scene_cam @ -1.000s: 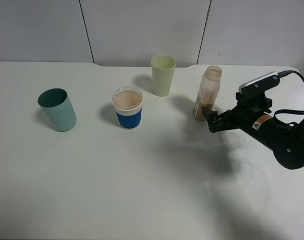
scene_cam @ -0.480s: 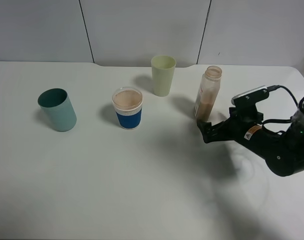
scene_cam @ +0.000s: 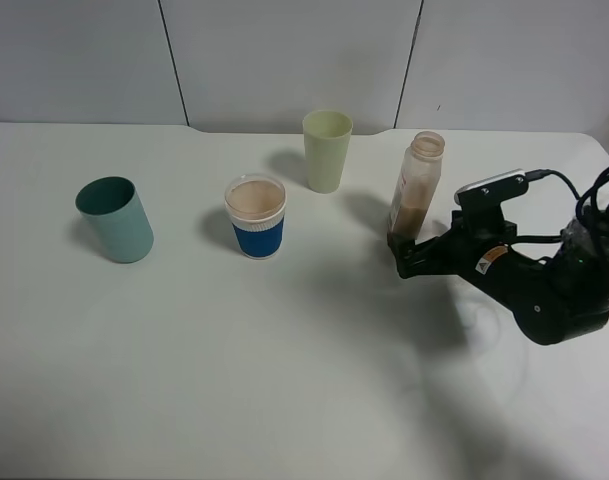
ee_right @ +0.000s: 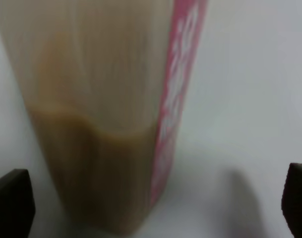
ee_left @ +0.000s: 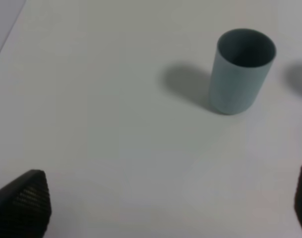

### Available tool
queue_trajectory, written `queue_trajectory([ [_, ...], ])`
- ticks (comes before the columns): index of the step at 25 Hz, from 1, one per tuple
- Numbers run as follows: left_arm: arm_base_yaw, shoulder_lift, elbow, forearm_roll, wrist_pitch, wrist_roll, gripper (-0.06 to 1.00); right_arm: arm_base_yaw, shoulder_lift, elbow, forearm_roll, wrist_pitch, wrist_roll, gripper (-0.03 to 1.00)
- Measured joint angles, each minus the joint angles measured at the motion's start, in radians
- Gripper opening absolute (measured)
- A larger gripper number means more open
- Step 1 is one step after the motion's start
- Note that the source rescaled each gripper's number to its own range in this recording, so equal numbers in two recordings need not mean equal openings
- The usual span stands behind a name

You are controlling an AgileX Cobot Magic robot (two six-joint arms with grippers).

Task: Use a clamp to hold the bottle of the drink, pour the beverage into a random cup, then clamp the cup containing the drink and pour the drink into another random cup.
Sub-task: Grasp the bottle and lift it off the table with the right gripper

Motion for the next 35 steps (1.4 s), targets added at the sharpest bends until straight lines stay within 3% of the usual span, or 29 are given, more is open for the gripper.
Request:
queue_trajectory([
  [16, 0.0, 0.0, 0.0, 0.0, 0.0, 0.0, 1.0, 0.055, 0.052, -0.162, 0.064, 0.001, 0.028, 0.99],
  [19, 0.0, 0.0, 0.0, 0.0, 0.0, 0.0, 1.0, 0.057, 0.055, -0.171, 0.077, 0.002, 0.049, 0.8],
  [22, 0.0, 0.0, 0.0, 0.0, 0.0, 0.0, 1.0, 0.068, 0.055, -0.171, 0.099, 0.002, 0.06, 0.24],
  [23, 0.0, 0.0, 0.0, 0.0, 0.0, 0.0, 1.0, 0.068, 0.055, -0.171, 0.099, 0.002, 0.06, 0.24],
  [24, 0.0, 0.0, 0.0, 0.0, 0.0, 0.0, 1.0, 0.075, 0.056, -0.171, 0.111, 0.001, 0.061, 0.06],
  [25, 0.0, 0.0, 0.0, 0.0, 0.0, 0.0, 1.0, 0.085, 0.056, -0.171, 0.134, 0.001, 0.064, 0.0],
  [35, 0.0, 0.0, 0.0, 0.0, 0.0, 0.0, 1.0, 0.1, 0.057, -0.171, 0.162, -0.001, 0.063, 0.01],
])
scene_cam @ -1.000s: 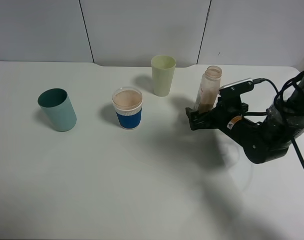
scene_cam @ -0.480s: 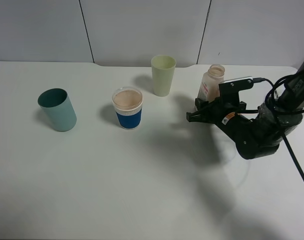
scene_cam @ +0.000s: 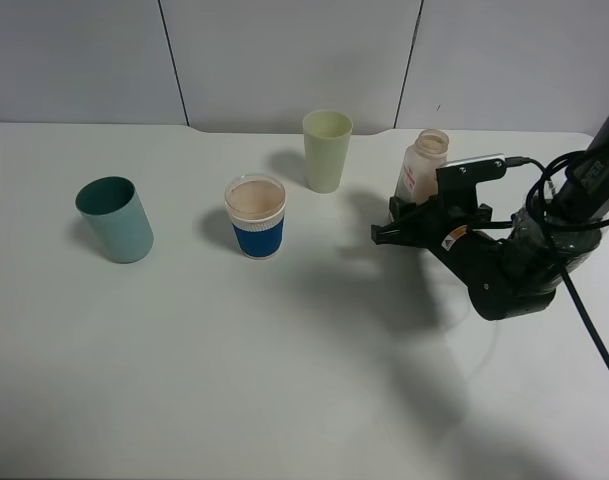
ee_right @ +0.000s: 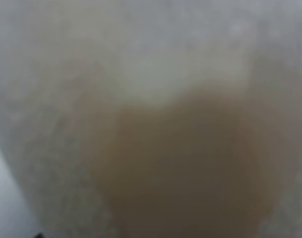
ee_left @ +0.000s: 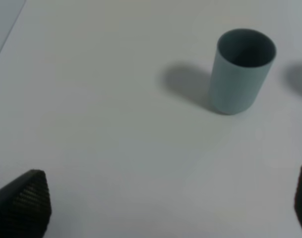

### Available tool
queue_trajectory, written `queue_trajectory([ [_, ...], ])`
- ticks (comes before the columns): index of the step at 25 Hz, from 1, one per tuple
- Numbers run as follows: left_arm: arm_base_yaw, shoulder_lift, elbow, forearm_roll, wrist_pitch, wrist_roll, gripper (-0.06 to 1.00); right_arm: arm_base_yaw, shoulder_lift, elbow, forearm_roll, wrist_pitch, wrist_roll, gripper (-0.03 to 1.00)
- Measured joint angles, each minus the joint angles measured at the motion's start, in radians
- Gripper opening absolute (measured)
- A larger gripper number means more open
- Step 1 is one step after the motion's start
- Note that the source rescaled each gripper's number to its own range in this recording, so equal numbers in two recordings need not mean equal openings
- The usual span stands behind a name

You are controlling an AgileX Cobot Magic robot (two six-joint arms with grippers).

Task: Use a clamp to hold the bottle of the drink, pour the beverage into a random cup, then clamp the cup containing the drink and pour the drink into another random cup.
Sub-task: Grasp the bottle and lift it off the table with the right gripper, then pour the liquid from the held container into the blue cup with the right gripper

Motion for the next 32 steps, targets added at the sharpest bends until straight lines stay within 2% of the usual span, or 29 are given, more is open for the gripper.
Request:
queue_trajectory([
  [11, 0.0, 0.0, 0.0, 0.0, 0.0, 0.0, 1.0, 0.084, -0.023, 0.0, 0.075, 0.026, -0.001, 0.01],
  [16, 0.0, 0.0, 0.0, 0.001, 0.0, 0.0, 1.0, 0.088, -0.077, 0.0, 0.075, 0.06, -0.01, 0.01],
  [19, 0.0, 0.0, 0.0, 0.001, 0.0, 0.0, 1.0, 0.088, -0.139, 0.0, 0.058, 0.137, -0.035, 0.01],
  [26, 0.0, 0.0, 0.0, 0.001, 0.0, 0.0, 1.0, 0.103, -0.197, 0.001, 0.031, 0.222, -0.101, 0.01],
  [32, 0.0, 0.0, 0.0, 0.001, 0.0, 0.0, 1.0, 0.11, -0.222, 0.001, 0.025, 0.235, -0.118, 0.01],
])
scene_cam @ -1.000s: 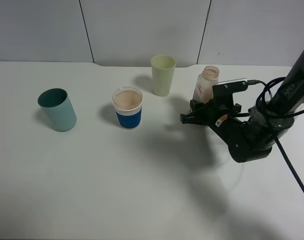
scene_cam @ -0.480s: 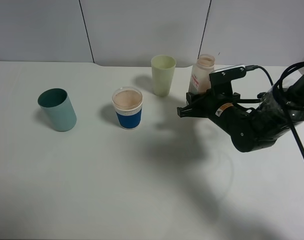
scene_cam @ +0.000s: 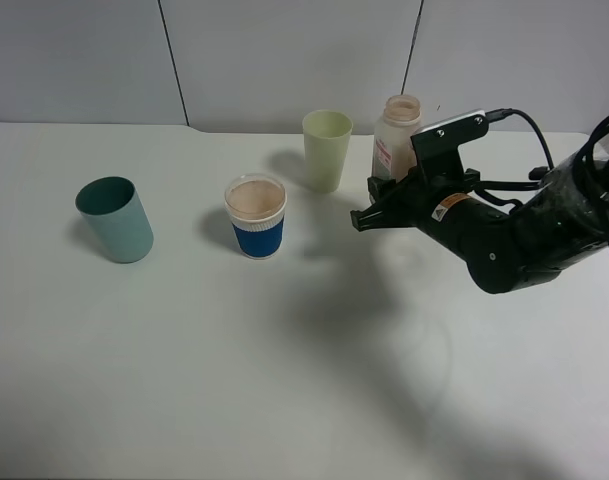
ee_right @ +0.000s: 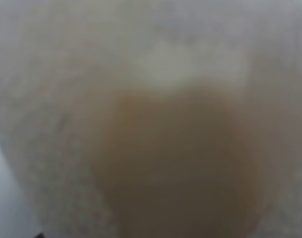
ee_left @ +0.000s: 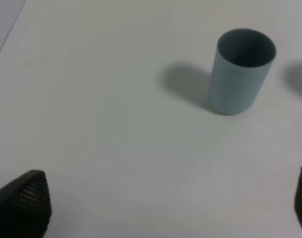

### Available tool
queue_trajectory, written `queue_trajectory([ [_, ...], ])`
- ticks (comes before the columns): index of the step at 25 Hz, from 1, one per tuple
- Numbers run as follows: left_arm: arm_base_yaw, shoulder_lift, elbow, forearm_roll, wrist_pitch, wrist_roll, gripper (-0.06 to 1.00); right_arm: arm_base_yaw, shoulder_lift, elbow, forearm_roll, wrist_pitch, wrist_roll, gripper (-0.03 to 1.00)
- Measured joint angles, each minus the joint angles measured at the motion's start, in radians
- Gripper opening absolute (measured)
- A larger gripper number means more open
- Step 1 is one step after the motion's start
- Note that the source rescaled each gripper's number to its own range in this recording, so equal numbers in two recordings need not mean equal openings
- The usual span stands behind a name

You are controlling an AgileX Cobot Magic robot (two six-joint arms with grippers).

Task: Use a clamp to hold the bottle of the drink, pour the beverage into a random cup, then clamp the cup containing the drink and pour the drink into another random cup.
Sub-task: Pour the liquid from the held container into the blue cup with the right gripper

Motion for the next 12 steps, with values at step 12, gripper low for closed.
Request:
queue_trajectory([
  [12, 0.0, 0.0, 0.0, 0.0, 0.0, 0.0, 1.0, 0.002, -0.026, 0.001, 0.046, 0.039, -0.102, 0.01],
])
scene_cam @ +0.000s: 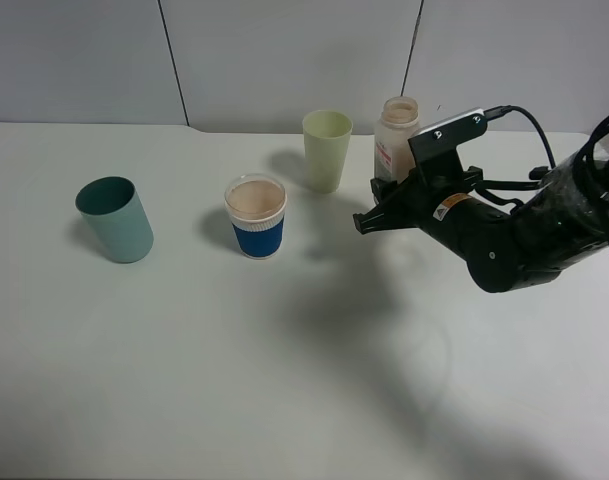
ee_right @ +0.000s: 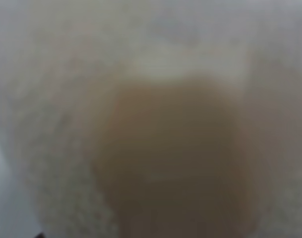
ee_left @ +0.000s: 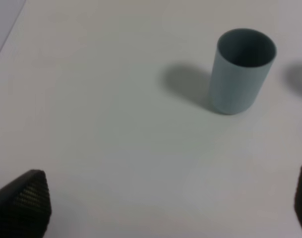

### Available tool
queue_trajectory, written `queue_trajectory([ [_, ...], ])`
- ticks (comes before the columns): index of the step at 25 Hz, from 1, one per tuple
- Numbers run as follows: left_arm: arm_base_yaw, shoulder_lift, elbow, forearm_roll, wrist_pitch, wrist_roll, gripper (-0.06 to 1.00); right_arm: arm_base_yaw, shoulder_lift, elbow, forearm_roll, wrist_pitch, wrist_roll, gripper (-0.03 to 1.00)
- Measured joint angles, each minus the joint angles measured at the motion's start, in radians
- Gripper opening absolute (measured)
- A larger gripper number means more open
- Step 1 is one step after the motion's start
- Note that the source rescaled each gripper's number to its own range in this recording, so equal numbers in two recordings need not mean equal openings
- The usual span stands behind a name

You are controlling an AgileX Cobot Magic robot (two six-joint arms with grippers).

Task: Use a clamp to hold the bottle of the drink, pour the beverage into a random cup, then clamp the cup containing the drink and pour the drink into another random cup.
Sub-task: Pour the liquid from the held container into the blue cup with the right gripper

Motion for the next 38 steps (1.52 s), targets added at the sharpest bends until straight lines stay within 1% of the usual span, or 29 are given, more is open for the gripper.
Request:
queue_trajectory([
  [20, 0.0, 0.0, 0.0, 0.0, 0.0, 0.001, 1.0, 0.0, -0.008, 0.0, 0.001, 0.004, -0.009, 0.01],
  [22, 0.0, 0.0, 0.0, 0.0, 0.0, 0.001, 1.0, 0.0, -0.013, 0.0, -0.014, 0.035, -0.009, 0.01],
  [26, 0.0, 0.0, 0.0, 0.0, 0.0, 0.001, 1.0, 0.0, -0.033, 0.0, -0.023, 0.064, -0.01, 0.01],
  [30, 0.0, 0.0, 0.0, 0.0, 0.0, 0.001, 1.0, 0.0, -0.098, 0.001, -0.062, 0.112, -0.048, 0.01],
  [35, 0.0, 0.0, 0.0, 0.0, 0.0, 0.001, 1.0, 0.007, -0.107, 0.001, -0.089, 0.162, -0.082, 0.01],
  [38, 0.0, 0.0, 0.0, 0.0, 0.0, 0.001, 1.0, 0.026, -0.107, 0.001, -0.09, 0.167, -0.106, 0.01],
])
